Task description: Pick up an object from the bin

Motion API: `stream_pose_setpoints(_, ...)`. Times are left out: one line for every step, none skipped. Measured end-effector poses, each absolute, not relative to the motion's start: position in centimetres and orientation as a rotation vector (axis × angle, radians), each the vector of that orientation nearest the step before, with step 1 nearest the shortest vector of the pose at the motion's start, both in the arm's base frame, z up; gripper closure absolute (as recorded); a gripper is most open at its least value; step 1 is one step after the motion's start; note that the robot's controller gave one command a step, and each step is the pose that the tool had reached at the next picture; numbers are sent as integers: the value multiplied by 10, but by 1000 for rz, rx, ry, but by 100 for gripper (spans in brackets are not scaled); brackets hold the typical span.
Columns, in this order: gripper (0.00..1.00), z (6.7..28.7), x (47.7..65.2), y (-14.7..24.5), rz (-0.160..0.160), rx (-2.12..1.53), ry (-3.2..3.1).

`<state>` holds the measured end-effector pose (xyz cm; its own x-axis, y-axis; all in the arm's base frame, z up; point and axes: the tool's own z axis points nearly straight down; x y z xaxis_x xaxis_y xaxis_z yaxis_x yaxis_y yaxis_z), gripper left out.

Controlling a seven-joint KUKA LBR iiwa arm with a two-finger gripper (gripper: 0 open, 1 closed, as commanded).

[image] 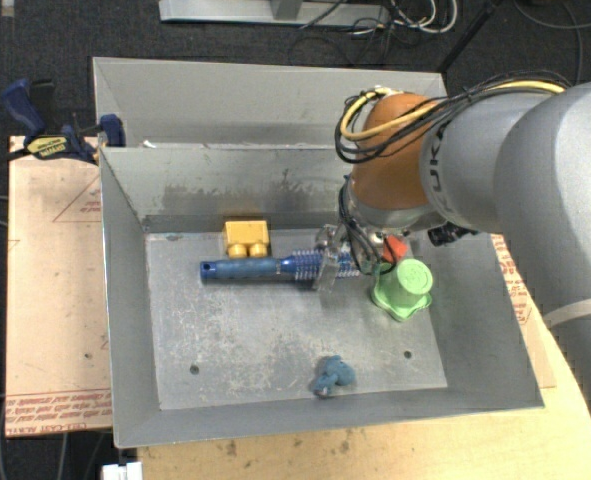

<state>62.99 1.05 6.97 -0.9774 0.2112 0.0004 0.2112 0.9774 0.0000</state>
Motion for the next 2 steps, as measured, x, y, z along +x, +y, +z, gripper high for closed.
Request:
stream_pose_setpoints(100, 193, 640, -9, 0, -290, -3139)
stream_pose_setpoints(100, 291, 642, 26, -3, -227, -3144)
